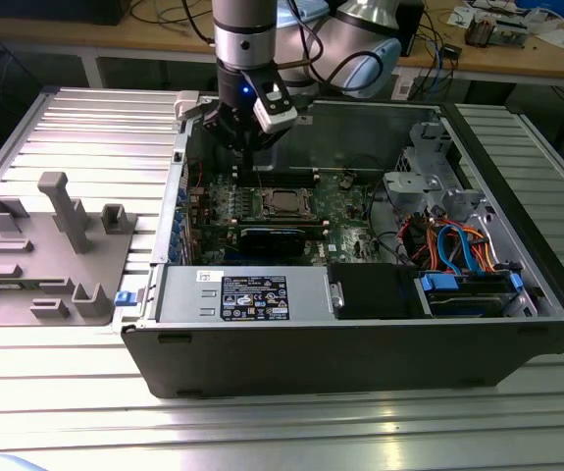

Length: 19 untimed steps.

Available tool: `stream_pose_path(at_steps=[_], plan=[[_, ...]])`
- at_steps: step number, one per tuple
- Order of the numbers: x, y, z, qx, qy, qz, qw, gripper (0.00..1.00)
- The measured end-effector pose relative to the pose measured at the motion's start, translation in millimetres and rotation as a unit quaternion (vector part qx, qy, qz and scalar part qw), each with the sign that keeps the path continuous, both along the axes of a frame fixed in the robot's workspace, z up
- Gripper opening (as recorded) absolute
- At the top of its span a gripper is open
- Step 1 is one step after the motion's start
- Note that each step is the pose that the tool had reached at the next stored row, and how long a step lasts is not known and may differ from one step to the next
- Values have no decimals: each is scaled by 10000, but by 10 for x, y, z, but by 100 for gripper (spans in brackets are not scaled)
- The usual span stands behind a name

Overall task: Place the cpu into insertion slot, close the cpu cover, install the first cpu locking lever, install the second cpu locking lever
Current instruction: 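Install the first cpu locking lever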

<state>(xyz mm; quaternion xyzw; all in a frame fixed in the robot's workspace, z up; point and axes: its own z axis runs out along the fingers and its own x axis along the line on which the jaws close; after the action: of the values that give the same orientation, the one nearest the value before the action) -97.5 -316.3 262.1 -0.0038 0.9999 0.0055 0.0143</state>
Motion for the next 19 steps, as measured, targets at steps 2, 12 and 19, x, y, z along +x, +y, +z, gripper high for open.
stream_pose_path(at_steps=[2,12,19], plan=[[0,16,-2,0,-2,61,10000,11],[2,75,-11,0,-10,129,9999,11],[43,75,-11,1,-11,132,9999,11]])
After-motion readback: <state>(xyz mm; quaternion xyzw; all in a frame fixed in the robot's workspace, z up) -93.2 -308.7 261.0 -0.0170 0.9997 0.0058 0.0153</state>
